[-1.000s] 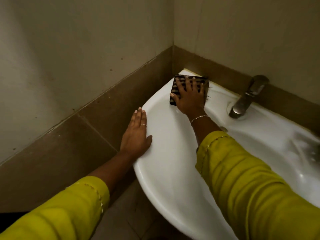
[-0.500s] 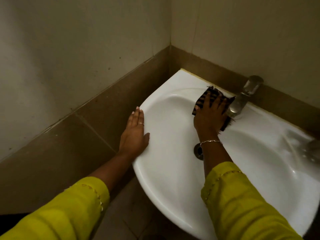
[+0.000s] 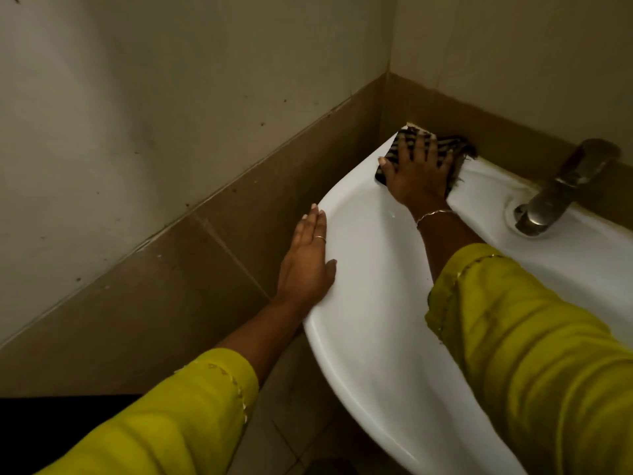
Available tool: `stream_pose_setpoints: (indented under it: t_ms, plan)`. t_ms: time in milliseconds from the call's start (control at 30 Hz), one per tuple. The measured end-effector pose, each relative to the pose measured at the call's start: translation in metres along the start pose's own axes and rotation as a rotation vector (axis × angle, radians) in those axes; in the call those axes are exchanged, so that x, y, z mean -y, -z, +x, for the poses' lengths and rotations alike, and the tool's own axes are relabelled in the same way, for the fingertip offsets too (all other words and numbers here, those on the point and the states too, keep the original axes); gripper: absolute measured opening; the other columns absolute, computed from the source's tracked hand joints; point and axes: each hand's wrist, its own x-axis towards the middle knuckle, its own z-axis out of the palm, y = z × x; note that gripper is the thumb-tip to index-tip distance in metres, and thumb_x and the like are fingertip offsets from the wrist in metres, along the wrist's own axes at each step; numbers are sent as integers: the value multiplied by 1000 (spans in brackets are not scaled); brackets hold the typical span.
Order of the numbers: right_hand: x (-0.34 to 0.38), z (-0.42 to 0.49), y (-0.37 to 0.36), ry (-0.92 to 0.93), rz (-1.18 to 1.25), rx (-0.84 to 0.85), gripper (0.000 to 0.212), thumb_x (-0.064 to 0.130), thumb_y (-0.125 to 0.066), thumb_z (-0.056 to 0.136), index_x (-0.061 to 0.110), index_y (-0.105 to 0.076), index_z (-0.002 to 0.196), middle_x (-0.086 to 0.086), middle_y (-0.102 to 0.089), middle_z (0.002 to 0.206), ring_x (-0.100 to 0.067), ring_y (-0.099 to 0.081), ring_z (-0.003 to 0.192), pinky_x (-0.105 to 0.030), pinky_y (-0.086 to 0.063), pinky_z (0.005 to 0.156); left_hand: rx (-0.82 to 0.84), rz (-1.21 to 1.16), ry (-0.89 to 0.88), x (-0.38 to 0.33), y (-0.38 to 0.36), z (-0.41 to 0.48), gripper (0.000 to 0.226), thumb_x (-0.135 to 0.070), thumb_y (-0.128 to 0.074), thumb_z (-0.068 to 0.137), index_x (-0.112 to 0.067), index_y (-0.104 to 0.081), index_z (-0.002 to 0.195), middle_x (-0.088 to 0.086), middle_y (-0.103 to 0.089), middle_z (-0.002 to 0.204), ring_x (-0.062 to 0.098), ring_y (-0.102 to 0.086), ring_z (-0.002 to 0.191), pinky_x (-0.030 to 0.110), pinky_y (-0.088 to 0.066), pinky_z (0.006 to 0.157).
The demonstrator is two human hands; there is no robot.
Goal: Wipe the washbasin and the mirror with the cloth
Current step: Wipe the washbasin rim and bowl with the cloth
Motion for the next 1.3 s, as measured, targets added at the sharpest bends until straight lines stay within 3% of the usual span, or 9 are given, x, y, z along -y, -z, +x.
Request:
stream_pose_setpoints:
  t_ms: [267,433,567,700,800,900,1033,1200,1300]
  plan:
    - [52,-29,-13,332,111,11,67,57,-23,83,20,-46,134,-11,-30,151,-31,-16,141,-52,-2,112,-31,-79,93,-7,4,-3,90,-24,-59,86,-9,7,144,5,15,155,20,-15,142,30,-33,104]
    - [68,-55,-14,493,217,83,67,59,-12,84,27,-48,131,-3,-30,151,-23,-12,143,-48,4,112,-25,-91,135,-7,3,-1,88,-23,-58,86,-7,7,144,9,11,156,20,-9,143,25,-22,109]
    - [74,-40,1,274,356,160,48,41,-26,99,20,-34,141,-7,-12,157,-23,-3,144,-44,0,115,-29,-117,163,-7,2,-2,86,-24,-58,87,-7,4,145,8,2,157,19,-4,143,24,-14,111]
    - [93,-43,-6,130,150,125,59,46,-33,95,16,-24,145,-19,7,155,-34,12,142,-47,3,114,-31,-170,181,-7,3,-3,82,-24,-58,87,-6,-1,145,11,-7,156,23,-11,142,27,-17,112]
    - [108,-47,-13,6,168,87,59,38,-42,90,15,-28,143,-20,8,154,-37,15,141,-53,6,113,-65,-258,204,-6,1,-3,80,-20,-57,87,-6,-3,145,13,-14,154,27,-25,138,31,-26,108]
    - [123,-54,-15,-153,244,55,75,32,-50,86,12,-11,147,-22,11,153,-39,15,140,-57,2,111,-113,-362,254,-3,-1,-3,78,-15,-55,88,-7,-2,145,15,-19,152,30,-36,132,33,-33,102]
    - [136,-61,-15,-358,348,37,84,28,-51,84,7,1,146,-26,13,152,-45,14,138,-57,-9,113,-181,-540,249,2,-3,-7,61,-12,-43,93,-4,-9,144,18,-28,149,30,-37,132,19,-28,99]
    - [144,-65,-16,-381,350,79,80,27,-50,87,8,1,146,-28,14,151,-50,11,137,-57,-13,113,-323,-874,346,0,-1,-7,50,-22,-32,94,-2,-26,139,9,-44,132,17,-43,120,8,-32,90]
    - [148,-74,-16,-366,338,124,78,24,-48,89,9,4,146,-28,15,150,-51,9,137,-56,-14,113,-387,-1179,548,4,-3,-5,42,-18,-34,98,-6,-31,138,9,-42,138,21,-44,124,27,-38,103]
